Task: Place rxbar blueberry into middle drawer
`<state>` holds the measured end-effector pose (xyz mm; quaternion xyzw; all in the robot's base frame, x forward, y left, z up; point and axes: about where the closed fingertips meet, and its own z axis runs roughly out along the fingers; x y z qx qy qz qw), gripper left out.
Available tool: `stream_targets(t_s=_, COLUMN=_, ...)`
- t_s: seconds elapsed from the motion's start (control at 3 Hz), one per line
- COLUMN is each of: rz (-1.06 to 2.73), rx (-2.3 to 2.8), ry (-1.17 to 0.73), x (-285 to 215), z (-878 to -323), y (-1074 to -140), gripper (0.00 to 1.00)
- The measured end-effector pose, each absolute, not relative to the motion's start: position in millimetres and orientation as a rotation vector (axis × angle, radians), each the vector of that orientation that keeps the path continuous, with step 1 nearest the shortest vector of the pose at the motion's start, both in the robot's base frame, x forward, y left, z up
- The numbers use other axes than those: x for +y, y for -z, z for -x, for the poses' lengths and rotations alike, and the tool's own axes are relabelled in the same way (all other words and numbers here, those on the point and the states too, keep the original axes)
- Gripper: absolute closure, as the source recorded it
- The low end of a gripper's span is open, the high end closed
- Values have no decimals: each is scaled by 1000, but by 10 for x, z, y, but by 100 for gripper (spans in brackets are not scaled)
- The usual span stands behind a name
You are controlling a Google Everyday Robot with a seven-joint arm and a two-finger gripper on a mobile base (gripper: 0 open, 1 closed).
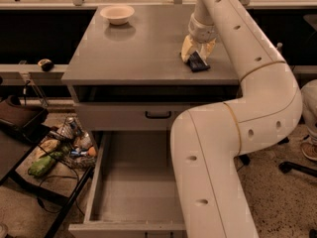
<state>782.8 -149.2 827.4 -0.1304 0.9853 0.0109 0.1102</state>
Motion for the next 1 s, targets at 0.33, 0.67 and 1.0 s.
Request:
stream_targets(t_s=0.33, rz=383, rx=2895, ry=-32, x=-1492, z=-7828, y=-8274, gripper=36)
stream_targets(t_s=0.67, rz=383, rx=2895, ry=-32, x=-1492, z=-7828, y=-8274, gripper=12)
stream_targets(t_s=1.0, rz=383, rx=2895, ry=-32, x=-1492, z=-7827, y=-8276, gripper=0)
